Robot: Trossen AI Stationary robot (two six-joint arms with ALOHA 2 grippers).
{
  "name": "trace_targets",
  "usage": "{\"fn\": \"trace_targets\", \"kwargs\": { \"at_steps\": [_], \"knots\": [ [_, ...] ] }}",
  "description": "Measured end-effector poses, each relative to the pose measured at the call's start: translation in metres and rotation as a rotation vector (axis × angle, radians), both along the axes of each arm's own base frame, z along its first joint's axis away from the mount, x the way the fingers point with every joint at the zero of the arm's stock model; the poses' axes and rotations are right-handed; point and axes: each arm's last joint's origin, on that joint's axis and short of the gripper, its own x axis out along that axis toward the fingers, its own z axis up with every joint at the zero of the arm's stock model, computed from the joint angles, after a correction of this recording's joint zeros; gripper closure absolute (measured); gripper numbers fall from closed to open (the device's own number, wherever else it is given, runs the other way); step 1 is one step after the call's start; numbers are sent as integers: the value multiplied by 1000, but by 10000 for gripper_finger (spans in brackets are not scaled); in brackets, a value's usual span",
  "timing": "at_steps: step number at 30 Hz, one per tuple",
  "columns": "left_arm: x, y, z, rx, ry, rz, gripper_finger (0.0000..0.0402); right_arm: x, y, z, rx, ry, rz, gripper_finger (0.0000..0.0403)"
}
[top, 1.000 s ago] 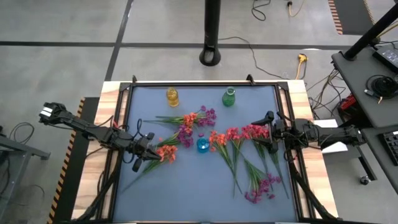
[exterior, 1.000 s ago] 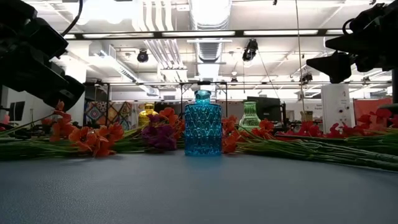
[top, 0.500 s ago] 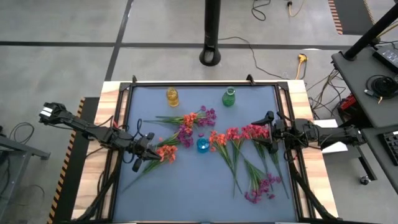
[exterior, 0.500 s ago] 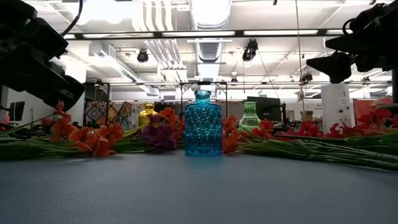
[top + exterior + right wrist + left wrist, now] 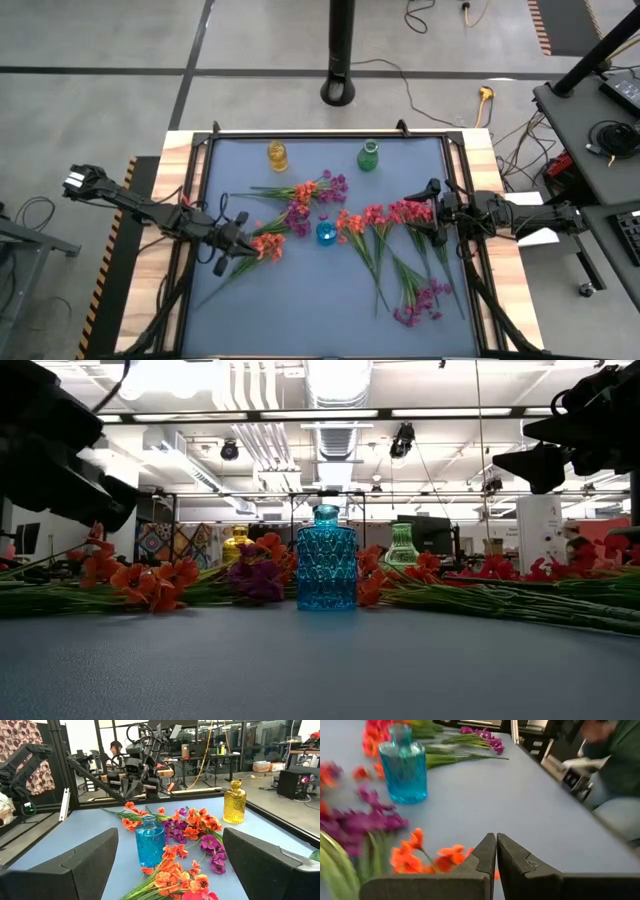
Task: Sort flowers into vase by color
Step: Put the center violet flower into the blue vase
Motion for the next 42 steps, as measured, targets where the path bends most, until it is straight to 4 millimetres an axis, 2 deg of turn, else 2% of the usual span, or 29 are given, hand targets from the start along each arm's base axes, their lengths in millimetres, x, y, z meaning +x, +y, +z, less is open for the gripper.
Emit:
{"fn": "trace_targets", "kwargs": {
  "at_steps": [7, 10, 13, 15, 17, 21, 25, 34, 42],
  "knots": [
    [5, 3, 24, -35, -255, 143, 402, 0, 0, 1, -79, -5, -3, 51],
    [5, 3, 36, -103, -365, 166, 402, 0, 0, 1, -72, -6, -3, 51],
    [4, 4, 48, -281, -452, 179, 402, 0, 0, 1, -61, -10, -16, 51],
    [2, 5, 55, -533, -464, 186, 402, 0, -2, 2, -51, -18, -68, 51],
    [2, 6, 58, -615, -475, 205, 402, 0, -3, 3, -8, -26, -95, 51],
    [1, 8, 60, -598, -514, 260, 402, 0, -4, 3, 207, -49, -123, 51],
    [2, 7, 59, -589, -505, 261, 402, -1, -5, 3, 324, -70, -167, 51],
    [7, 6, 51, -570, -436, 276, 402, -1, -6, 3, 318, -71, -182, 51],
    [18, 3, 39, -594, -305, 333, 402, -1, -6, 3, 345, -76, -189, 51]
  ]
}}
